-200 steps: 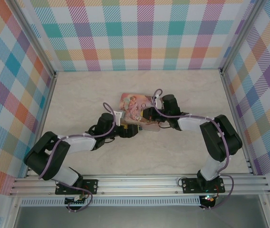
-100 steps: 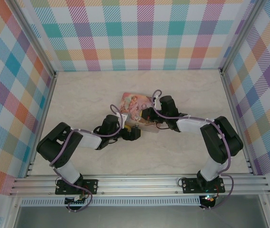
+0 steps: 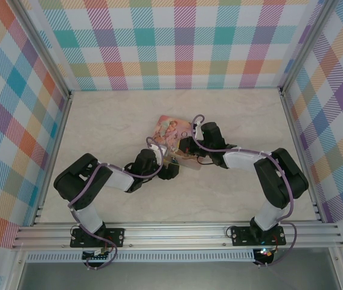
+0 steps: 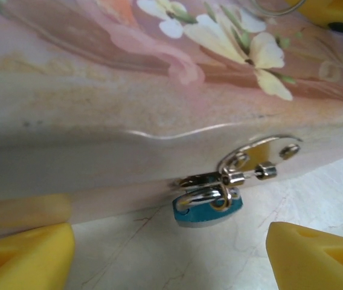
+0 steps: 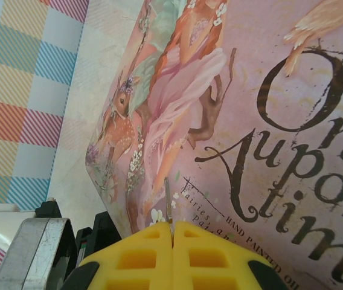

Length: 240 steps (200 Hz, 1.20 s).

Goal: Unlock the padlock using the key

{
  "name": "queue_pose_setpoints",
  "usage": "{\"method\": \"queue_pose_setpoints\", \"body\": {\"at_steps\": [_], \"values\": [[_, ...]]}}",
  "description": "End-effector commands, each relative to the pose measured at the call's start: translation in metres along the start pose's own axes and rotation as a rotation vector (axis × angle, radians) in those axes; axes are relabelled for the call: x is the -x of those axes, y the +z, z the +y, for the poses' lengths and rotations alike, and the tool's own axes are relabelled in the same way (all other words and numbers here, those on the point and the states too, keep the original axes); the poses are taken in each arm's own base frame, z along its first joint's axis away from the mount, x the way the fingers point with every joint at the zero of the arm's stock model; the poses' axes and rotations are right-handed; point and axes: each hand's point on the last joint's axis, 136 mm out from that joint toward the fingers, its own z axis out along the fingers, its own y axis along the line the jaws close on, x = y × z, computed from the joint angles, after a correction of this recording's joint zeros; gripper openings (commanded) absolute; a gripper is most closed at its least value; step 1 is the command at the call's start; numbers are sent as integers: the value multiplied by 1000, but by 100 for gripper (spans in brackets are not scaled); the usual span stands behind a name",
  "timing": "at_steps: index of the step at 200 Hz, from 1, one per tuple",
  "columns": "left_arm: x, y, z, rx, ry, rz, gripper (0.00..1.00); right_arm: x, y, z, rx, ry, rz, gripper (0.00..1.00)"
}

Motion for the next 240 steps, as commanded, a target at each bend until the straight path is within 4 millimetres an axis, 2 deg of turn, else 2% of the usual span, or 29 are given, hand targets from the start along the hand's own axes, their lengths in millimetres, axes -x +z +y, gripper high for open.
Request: {"method": "queue_pose_setpoints", "body": {"at_steps": [1,40,86,146,187,208,240], "values": [[19,7,-3,21,33,-58,79,-43,2,-28,-108,58,133,0],[31,7,-9,11,34,-79,75,-44,2,-28,-102,57,138,0],[40,6,-20,-26,43,-87,65,-44,3,-27,-101,54,141,0],[42,5,-26,-36,44,-81,53,-43,2,-28,-104,51,140,0],[45,5,-19,12,15,-97,52,-44,3,-27,-100,50,143,0],[47,5,-16,31,-2,-109,56,-44,3,-27,-99,52,145,1],[49,6,-13,48,-19,-117,55,-44,3,-27,-99,50,147,1]]}}
